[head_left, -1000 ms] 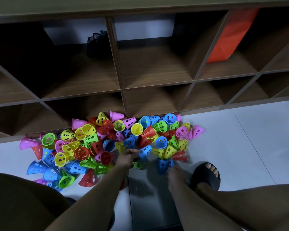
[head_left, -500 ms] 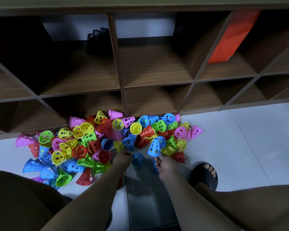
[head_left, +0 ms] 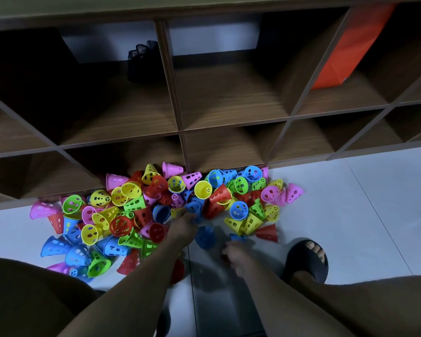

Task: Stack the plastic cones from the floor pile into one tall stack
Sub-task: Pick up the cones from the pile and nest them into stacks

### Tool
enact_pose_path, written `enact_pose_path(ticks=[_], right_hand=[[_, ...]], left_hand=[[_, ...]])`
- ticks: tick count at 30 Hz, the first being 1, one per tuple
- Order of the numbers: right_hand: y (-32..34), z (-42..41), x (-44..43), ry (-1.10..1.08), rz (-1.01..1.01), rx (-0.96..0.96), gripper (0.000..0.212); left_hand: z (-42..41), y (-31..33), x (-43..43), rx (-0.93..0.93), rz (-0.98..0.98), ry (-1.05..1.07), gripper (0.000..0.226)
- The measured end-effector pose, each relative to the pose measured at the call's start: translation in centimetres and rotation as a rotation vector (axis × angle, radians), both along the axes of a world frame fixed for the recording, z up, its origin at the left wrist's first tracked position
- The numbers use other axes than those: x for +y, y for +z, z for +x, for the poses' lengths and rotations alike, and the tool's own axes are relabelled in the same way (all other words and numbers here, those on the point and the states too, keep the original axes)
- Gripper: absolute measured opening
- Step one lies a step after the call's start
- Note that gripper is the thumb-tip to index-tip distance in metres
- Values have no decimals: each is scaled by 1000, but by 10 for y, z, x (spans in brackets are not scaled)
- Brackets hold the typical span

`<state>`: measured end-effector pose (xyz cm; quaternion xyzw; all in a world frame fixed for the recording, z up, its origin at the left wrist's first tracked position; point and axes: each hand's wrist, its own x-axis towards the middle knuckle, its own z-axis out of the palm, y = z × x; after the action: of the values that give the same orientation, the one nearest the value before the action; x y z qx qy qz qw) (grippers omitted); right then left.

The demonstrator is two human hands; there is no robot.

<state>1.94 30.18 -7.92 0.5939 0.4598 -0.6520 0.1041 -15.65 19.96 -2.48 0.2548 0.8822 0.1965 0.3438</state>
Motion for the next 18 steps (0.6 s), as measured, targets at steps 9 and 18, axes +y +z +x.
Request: enact_pose_path(ticks=[9,18], right_hand=[[16,39,78,140,610,-280,13],[-7,81,135,269,701,-421,36]], left_hand=[[-11,-32,-4,54,-169,-250,55],[-6,8,3,23,54,39,35]])
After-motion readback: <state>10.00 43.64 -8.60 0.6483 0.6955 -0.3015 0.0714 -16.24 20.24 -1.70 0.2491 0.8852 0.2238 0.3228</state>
